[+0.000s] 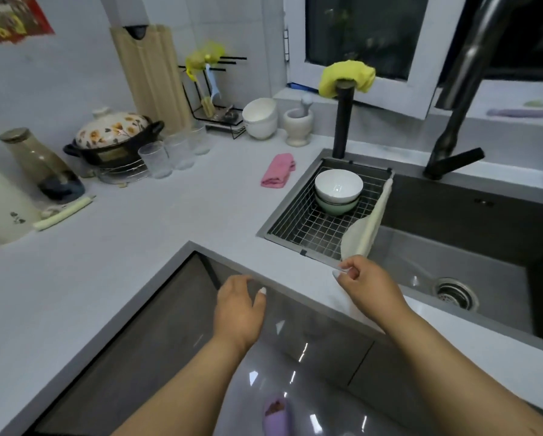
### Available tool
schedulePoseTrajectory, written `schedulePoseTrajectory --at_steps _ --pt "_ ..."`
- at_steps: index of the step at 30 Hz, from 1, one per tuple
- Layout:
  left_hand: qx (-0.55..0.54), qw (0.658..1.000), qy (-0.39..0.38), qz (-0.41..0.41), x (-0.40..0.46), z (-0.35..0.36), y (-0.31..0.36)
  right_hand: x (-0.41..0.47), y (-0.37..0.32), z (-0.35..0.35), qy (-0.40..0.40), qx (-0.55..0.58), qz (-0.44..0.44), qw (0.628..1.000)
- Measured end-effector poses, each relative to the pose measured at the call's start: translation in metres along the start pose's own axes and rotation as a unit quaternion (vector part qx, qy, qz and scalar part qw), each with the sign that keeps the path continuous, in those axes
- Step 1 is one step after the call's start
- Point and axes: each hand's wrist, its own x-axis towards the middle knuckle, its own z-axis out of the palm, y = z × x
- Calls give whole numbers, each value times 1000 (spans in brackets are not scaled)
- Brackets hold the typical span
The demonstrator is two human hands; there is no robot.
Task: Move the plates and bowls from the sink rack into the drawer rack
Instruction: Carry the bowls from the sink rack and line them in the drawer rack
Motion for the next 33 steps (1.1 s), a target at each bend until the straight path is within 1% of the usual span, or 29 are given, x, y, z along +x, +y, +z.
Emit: schedulePoseTrajectory --at_steps 2,6,9,12,14,17,23,29,31,33 --pt "26 999 -32 25 22 6 11 15 4 -5 11 2 17 1000" --pt "111 988 -80 72 75 20 24 49 4 -8 32 10 40 999" --pt "166 972 -127 105 115 30 28 79 -2 -5 41 33 57 997" --pt "214 952 -177 126 153 40 26 113 -8 0 54 30 63 996" --pt "232 943 -194 135 175 47 23 137 -12 6 56 29 68 996" --pt "259 934 -177 170 201 55 20 174 -15 13 58 34 78 995" --pt "268 923 -159 223 231 62 20 251 -5 29 75 10 125 989" --pt "262 922 -163 236 240 62 22 290 10 39 37 -77 169 982" --pt "264 920 -166 236 239 61 22 293 11 41 54 -79 166 982" --pt "266 920 -167 236 240 61 22 294 7 39 95 -64 159 981"
